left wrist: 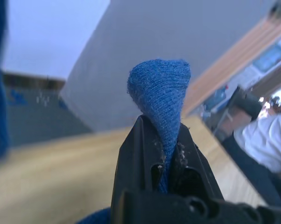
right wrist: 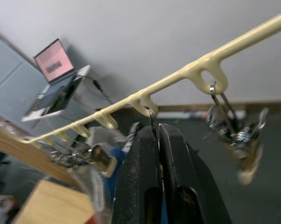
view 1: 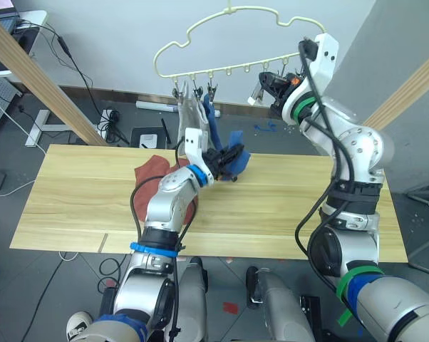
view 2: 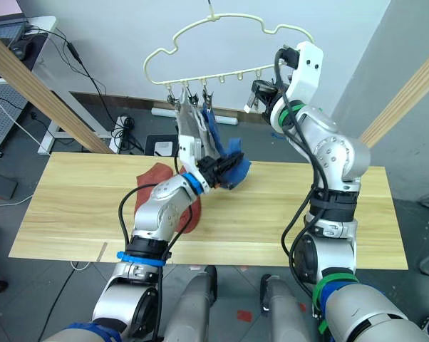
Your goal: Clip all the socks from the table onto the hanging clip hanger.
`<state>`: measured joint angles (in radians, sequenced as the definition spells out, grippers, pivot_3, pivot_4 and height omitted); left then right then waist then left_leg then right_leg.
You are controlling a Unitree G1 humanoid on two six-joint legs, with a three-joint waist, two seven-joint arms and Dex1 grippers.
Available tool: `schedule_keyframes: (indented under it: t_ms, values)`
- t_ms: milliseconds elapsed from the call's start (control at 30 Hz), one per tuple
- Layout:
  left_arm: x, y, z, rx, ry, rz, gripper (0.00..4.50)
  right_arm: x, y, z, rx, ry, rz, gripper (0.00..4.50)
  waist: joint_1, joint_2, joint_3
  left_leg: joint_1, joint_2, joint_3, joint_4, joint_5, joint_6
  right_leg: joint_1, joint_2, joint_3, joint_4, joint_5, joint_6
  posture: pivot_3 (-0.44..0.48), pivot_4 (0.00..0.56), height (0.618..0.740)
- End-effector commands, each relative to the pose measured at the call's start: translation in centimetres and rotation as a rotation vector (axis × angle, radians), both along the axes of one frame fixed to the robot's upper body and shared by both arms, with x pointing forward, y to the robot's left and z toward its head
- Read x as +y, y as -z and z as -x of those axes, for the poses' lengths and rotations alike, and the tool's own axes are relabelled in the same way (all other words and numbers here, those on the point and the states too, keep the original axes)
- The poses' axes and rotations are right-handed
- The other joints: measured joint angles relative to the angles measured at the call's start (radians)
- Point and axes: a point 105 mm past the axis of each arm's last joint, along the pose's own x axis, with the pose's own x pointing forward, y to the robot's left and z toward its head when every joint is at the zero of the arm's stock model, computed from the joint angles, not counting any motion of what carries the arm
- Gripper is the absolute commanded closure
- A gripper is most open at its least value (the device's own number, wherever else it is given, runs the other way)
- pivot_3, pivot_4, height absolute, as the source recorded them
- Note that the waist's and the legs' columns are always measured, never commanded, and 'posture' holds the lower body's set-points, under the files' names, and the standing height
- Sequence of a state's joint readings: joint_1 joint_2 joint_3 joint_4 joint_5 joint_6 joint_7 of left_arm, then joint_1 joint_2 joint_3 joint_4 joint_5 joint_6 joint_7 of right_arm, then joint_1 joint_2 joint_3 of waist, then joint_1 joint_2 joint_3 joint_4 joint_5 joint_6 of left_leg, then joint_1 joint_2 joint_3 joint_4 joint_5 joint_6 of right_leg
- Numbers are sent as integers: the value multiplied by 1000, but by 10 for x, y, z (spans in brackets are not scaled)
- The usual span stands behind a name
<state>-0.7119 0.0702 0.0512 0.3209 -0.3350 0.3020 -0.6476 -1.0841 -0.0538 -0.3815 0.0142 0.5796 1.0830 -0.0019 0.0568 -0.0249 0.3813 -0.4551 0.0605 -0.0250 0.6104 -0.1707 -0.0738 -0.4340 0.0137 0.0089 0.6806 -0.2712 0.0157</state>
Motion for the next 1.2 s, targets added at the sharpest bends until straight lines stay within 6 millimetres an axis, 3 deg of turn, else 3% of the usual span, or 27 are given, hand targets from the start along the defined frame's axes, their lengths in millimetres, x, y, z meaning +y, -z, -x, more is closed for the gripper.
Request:
schedule_keyframes:
  t_ms: [33,267,933,1033,1200]
  values:
    - [-8,-23,3,-45,39,68,4485,-17,26,-5,148,50,-5,4500,-1,0,0,0,0,0,0,0,0,0,0,1,0,0,0,82,411,740]
    - [-15,-44,3,-35,91,128,4485,-15,30,-3,184,40,-12,4500,-2,0,0,-1,0,0,0,0,1,0,0,0,0,0,0,84,408,740]
    - [-25,-55,3,-73,138,85,4485,-9,32,3,188,6,4,4500,-3,0,0,-1,-1,0,0,0,1,-1,0,0,-1,0,0,86,405,740]
    - [-27,-56,5,-76,148,85,4500,-8,30,3,176,-3,-1,3768,-3,0,0,-2,-1,0,0,0,1,-2,0,0,-1,0,0,85,403,740]
    - [-26,-56,4,-75,147,83,4500,-8,23,6,147,-14,2,1903,-8,0,0,-6,0,0,0,0,0,-7,0,0,0,0,0,84,396,740]
